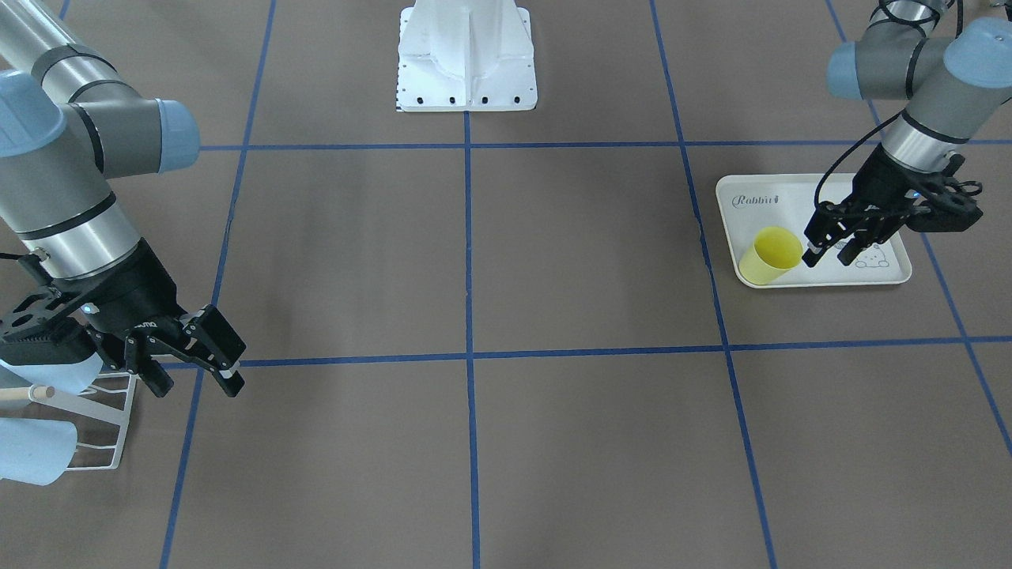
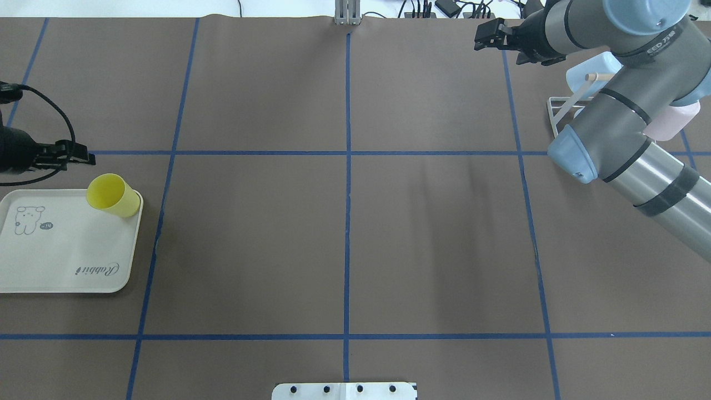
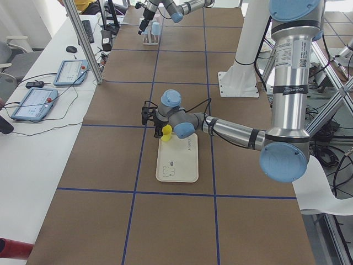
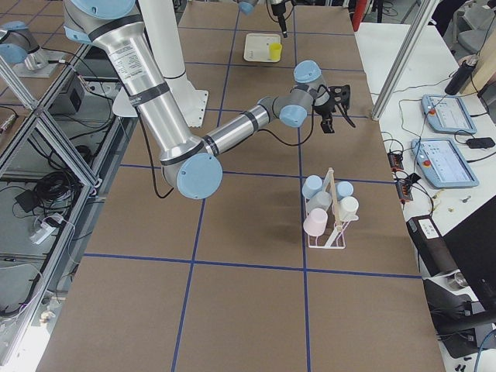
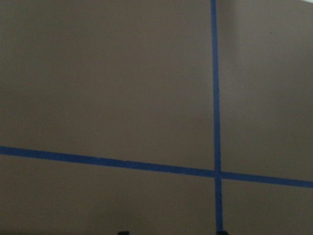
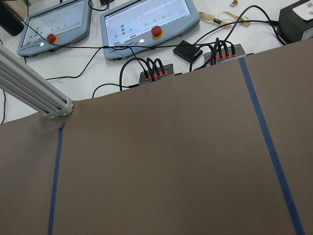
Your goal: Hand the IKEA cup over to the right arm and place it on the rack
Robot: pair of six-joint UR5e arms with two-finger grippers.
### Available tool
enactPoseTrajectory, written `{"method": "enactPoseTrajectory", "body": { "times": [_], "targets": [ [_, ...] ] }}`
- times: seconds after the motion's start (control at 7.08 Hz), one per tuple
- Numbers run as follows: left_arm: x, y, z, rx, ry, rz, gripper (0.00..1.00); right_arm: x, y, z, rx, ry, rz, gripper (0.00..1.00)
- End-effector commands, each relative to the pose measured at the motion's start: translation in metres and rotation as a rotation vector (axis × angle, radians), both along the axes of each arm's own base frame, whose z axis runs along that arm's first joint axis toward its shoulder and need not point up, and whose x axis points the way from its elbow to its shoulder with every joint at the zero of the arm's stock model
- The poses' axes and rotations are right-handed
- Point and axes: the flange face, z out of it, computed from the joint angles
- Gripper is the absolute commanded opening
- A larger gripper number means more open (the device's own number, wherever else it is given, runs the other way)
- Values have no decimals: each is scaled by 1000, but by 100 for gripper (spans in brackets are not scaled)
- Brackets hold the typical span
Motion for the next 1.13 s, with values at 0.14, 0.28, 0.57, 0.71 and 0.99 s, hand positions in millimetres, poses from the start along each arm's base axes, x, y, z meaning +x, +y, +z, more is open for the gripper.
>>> {"method": "enactPoseTrajectory", "body": {
  "times": [0.14, 0.28, 0.57, 0.71, 0.99],
  "targets": [
    [27, 14, 6, -28, 1, 57, 69, -2, 1, 0, 0, 0, -2, 100],
    [33, 17, 5, -27, 2, 68, 69, -2, 1, 0, 2, -1, -2, 100],
    [44, 25, 7, -38, 0, 81, 1, -1, 1, 1, 0, 0, -2, 100],
    [46, 26, 12, -46, -6, 84, 0, -1, 1, 1, 0, 0, -2, 100],
    [43, 26, 4, -36, 3, 77, 0, -1, 1, 1, 0, 0, -2, 100]
  ]
}}
